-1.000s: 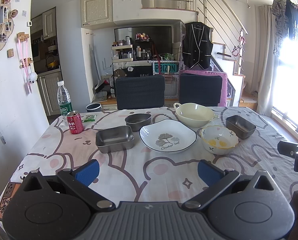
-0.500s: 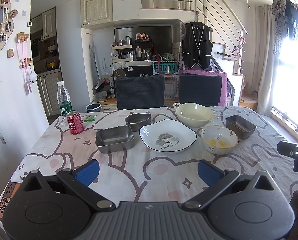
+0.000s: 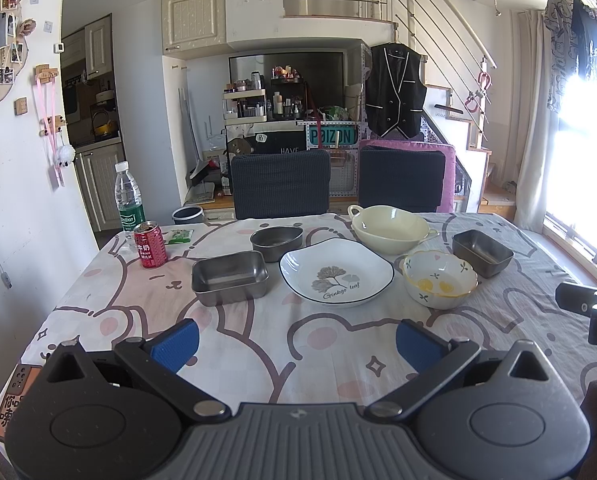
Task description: Organize plates and bowls
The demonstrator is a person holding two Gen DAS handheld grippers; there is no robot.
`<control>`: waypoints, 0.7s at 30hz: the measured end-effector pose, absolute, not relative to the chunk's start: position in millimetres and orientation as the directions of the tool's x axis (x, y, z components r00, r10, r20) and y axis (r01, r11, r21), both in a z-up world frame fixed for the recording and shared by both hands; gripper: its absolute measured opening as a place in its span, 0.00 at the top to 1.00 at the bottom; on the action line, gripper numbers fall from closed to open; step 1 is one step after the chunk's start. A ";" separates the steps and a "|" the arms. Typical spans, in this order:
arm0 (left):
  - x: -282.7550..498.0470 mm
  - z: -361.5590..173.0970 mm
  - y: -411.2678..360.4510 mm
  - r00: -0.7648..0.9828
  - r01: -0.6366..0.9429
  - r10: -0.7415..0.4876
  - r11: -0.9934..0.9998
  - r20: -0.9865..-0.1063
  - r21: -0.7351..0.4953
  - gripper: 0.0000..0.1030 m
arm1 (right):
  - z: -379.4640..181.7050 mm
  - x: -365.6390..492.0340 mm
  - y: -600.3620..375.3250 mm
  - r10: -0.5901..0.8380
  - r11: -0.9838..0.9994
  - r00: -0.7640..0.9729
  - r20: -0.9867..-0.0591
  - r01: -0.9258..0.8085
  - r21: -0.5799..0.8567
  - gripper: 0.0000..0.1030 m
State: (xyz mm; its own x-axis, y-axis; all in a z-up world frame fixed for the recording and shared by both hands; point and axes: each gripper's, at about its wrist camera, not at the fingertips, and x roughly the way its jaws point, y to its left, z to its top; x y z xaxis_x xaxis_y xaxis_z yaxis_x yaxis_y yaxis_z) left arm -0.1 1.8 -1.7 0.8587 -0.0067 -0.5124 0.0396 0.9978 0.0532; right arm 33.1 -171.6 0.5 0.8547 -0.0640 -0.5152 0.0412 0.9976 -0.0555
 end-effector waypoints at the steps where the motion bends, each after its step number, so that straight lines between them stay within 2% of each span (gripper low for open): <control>1: 0.0 -1.6 1.7 0.859 0.040 -0.007 0.998 -0.513 0.053 0.00 | 0.4 33.1 -171.5 -0.064 0.998 0.855 -0.515 0.042 -0.056 0.00; 12: 1.8 -7.8 -2.2 0.854 0.025 0.010 0.998 -0.520 0.060 0.00 | -6.4 35.2 -173.4 -0.051 0.998 0.846 -0.530 0.025 -0.057 0.00; 21: 28.7 -14.3 4.0 0.823 -0.002 0.044 0.997 -0.566 0.074 0.00 | -6.1 54.2 -169.1 -0.025 0.996 0.838 -0.544 -0.023 -0.082 0.00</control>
State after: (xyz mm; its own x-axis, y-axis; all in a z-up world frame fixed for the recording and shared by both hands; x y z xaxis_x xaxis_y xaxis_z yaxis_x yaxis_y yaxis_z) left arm 28.7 4.0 -14.3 0.8234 0.0435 -0.5658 -0.0018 0.9972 0.0741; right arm 54.2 -169.1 -6.1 0.8384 -0.0252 -0.5445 -0.0235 0.9963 -0.0822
